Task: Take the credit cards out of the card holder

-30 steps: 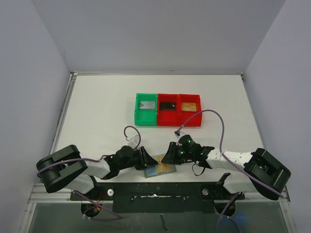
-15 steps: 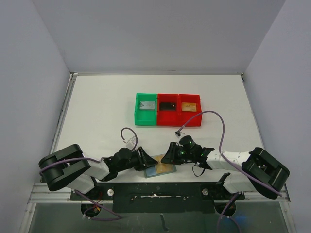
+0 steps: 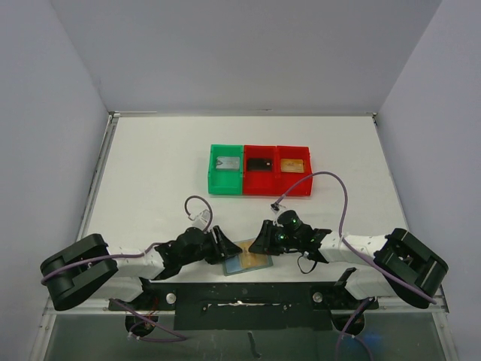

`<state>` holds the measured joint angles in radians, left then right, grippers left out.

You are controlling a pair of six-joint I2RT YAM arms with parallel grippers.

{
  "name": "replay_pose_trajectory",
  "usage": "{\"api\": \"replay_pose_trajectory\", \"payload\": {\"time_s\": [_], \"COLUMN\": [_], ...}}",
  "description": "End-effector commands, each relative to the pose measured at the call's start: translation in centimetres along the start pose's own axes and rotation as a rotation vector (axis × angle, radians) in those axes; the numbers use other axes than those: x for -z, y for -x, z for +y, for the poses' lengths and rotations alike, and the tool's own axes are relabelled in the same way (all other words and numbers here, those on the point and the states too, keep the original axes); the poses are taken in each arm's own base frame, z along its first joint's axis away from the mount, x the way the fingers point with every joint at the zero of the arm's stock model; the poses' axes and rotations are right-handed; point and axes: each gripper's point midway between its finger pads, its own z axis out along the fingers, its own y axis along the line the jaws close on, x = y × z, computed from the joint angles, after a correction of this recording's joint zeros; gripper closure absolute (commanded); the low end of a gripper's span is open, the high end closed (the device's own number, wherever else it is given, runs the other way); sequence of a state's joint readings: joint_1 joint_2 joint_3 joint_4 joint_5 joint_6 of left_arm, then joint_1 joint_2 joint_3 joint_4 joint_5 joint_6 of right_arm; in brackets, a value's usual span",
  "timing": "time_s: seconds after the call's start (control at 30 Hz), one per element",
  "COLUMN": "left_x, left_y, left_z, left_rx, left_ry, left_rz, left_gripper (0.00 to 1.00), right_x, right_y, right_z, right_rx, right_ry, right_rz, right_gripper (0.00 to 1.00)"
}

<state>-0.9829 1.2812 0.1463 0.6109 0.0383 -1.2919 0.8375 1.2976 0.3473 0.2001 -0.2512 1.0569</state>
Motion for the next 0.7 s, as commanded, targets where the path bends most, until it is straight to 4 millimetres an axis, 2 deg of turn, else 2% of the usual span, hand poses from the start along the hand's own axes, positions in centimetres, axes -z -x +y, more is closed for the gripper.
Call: {"api": "replay_pose_trajectory", "payload": {"time_s": [0.0, 0.13, 0.2, 0.3, 0.4, 0.53, 0.67], "left_x": [-0.2, -1.3, -1.7, -1.6, -1.1, -1.3, -1.6], "left_y": [-0.3, -1.2, -1.6, -1.9, -1.9, -1.2, -0.8], "left_z": [3.0, 2.7, 3.2, 4.7, 4.8, 2.4, 1.9], "left_rx": [-0.066, -0.103, -0.121, -0.121, -0.074, -0.062, -0.083], "left_ry": [0.148, 0.171, 0.223, 0.305, 0.262, 0.157, 0.163], "left_rz": [0.010, 0.057, 0.077, 0.079, 0.052, 0.015, 0.008], "left_gripper": [0.54, 0.54, 0.54, 0.54, 0.54, 0.54, 0.54], "right_x": [0.3, 0.2, 0.2, 0.1, 0.1, 0.2, 1.1], "right_y": [-2.1, -2.2, -2.1, -2.3, -2.5, -2.3, -0.6], "right_z": [-3.9, -3.9, -3.8, -4.0, -4.0, -3.5, -2.4], "right_rx": [-0.009, -0.013, -0.018, -0.026, -0.029, -0.016, 0.039], "right_ry": [-0.150, -0.145, -0.143, -0.142, -0.130, -0.121, -0.133], "right_rz": [0.056, 0.057, 0.053, 0.054, 0.057, 0.053, 0.001], "right_gripper": [0.74, 0.74, 0.74, 0.73, 0.73, 0.73, 0.70]}}
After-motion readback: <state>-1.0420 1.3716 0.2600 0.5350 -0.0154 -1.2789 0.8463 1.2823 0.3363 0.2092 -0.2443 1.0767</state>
